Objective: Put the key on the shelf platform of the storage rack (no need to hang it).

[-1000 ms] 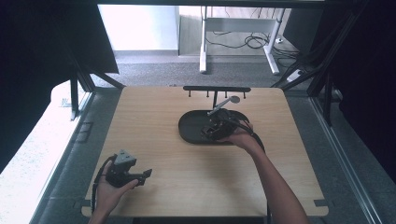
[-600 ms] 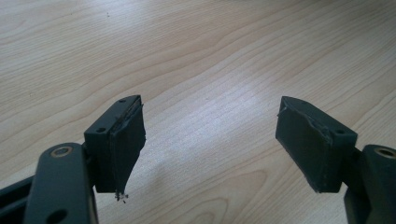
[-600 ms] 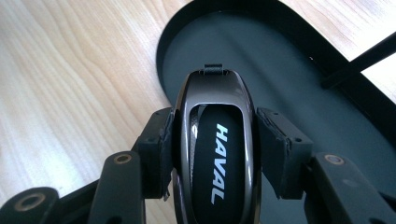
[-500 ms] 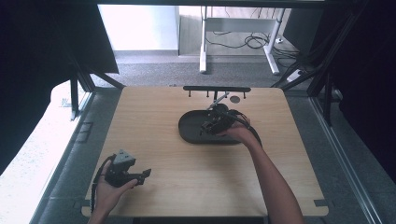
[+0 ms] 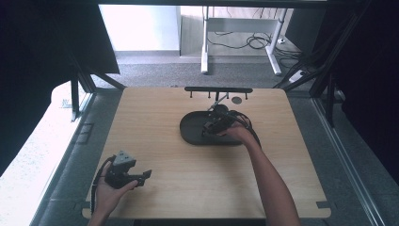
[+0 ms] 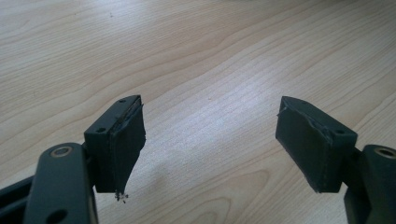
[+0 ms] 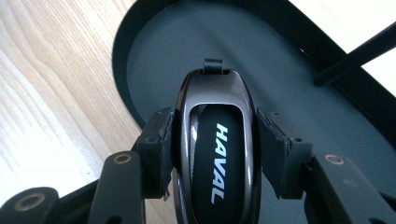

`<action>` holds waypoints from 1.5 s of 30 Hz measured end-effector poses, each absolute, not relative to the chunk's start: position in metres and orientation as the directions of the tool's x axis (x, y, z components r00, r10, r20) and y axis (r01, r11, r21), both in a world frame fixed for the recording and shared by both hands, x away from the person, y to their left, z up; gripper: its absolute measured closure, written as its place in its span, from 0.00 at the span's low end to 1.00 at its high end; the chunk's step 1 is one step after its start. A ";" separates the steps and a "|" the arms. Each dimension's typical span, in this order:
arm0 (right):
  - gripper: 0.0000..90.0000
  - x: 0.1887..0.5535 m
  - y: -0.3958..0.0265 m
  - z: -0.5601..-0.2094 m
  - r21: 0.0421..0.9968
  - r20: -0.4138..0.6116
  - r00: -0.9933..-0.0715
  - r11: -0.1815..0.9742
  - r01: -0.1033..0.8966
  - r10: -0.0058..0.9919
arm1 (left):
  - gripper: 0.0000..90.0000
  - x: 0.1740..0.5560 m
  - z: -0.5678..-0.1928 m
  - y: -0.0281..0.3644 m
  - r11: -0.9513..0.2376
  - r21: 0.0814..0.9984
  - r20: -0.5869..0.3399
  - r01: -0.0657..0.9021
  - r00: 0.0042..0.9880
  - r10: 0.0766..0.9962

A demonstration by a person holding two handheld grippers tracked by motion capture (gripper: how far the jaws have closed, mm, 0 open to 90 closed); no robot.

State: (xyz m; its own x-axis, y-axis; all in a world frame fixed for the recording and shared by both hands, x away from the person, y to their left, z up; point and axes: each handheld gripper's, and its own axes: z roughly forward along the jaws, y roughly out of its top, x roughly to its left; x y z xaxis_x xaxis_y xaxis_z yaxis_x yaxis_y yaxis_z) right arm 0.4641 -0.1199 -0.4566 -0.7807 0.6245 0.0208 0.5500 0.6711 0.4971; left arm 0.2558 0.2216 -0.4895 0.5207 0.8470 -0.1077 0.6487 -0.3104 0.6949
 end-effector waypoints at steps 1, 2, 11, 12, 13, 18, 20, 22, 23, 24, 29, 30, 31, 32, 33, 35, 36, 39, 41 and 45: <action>0.55 0.465 -0.121 -0.458 0.498 0.021 -0.780 0.671 0.550 0.625 | 0.27 0.256 -0.490 0.221 -0.310 0.695 -0.108 0.649 0.520 0.847; 0.55 0.466 -0.121 -0.459 0.495 0.017 -0.780 0.673 0.550 0.626 | 0.27 0.256 -0.490 0.221 -0.312 0.694 -0.106 0.648 0.522 0.846; 0.55 0.475 -0.127 -0.474 0.463 0.010 -0.778 0.687 0.560 0.628 | 0.27 0.256 -0.490 0.220 -0.318 0.693 -0.104 0.647 0.526 0.844; 0.55 0.475 -0.128 -0.476 0.462 0.006 -0.776 0.687 0.561 0.631 | 0.27 0.256 -0.490 0.220 -0.318 0.693 -0.104 0.647 0.526 0.844; 0.55 0.476 -0.129 -0.477 0.460 0.002 -0.775 0.688 0.561 0.631 | 0.27 0.256 -0.490 0.220 -0.318 0.692 -0.104 0.648 0.526 0.844; 0.55 0.480 -0.134 -0.486 0.429 -0.008 -0.768 0.696 0.576 0.641 | 0.27 0.256 -0.490 0.219 -0.318 0.693 -0.104 0.648 0.526 0.844; 0.55 0.481 -0.136 -0.491 0.415 -0.013 -0.767 0.701 0.580 0.642 | 0.27 0.256 -0.490 0.219 -0.319 0.692 -0.104 0.647 0.526 0.844; 0.55 0.483 -0.138 -0.495 0.409 -0.015 -0.770 0.706 0.578 0.638 | 0.27 0.256 -0.491 0.219 -0.321 0.691 -0.102 0.648 0.527 0.844; 0.55 0.483 -0.138 -0.496 0.401 -0.018 -0.766 0.706 0.584 0.643 | 0.27 0.256 -0.491 0.219 -0.321 0.691 -0.102 0.648 0.527 0.844; 0.55 0.484 -0.138 -0.497 0.397 -0.019 -0.765 0.707 0.585 0.644 | 0.27 0.256 -0.491 0.219 -0.321 0.691 -0.102 0.648 0.527 0.844; 0.55 0.486 -0.138 -0.501 0.388 -0.024 -0.760 0.706 0.592 0.650 | 0.27 0.256 -0.491 0.219 -0.322 0.690 -0.101 0.648 0.527 0.844; 0.54 0.486 -0.138 -0.502 0.382 -0.020 -0.756 0.704 0.599 0.655 | 0.27 0.256 -0.491 0.219 -0.321 0.690 -0.102 0.648 0.527 0.844; 0.54 0.486 -0.138 -0.503 0.378 -0.021 -0.755 0.704 0.601 0.655 | 0.27 0.256 -0.491 0.219 -0.322 0.690 -0.102 0.648 0.528 0.843; 0.53 0.486 -0.138 -0.503 0.378 -0.023 -0.753 0.703 0.602 0.658 | 0.27 0.256 -0.491 0.219 -0.323 0.689 -0.103 0.649 0.528 0.843; 0.52 0.486 -0.139 -0.503 0.383 -0.024 -0.748 0.697 0.606 0.663 | 0.27 0.256 -0.491 0.219 -0.322 0.689 -0.104 0.649 0.528 0.843; 0.51 0.486 -0.141 -0.501 0.408 -0.017 -0.739 0.680 0.610 0.673 | 0.27 0.256 -0.491 0.219 -0.322 0.689 -0.105 0.650 0.528 0.843; 0.50 0.485 -0.141 -0.500 0.415 -0.019 -0.738 0.677 0.608 0.675 | 0.27 0.256 -0.491 0.219 -0.324 0.689 -0.103 0.649 0.529 0.842; 0.48 0.482 -0.142 -0.497 0.425 -0.029 -0.734 0.673 0.605 0.678 | 0.27 0.256 -0.491 0.218 -0.327 0.687 -0.101 0.649 0.531 0.841; 0.46 0.479 -0.142 -0.493 0.439 -0.033 -0.729 0.665 0.605 0.684 | 0.27 0.256 -0.491 0.218 -0.328 0.687 -0.099 0.648 0.531 0.841; 0.46 0.470 -0.143 -0.485 0.468 -0.038 -0.736 0.663 0.585 0.676 | 0.27 0.256 -0.492 0.217 -0.330 0.687 -0.099 0.648 0.533 0.840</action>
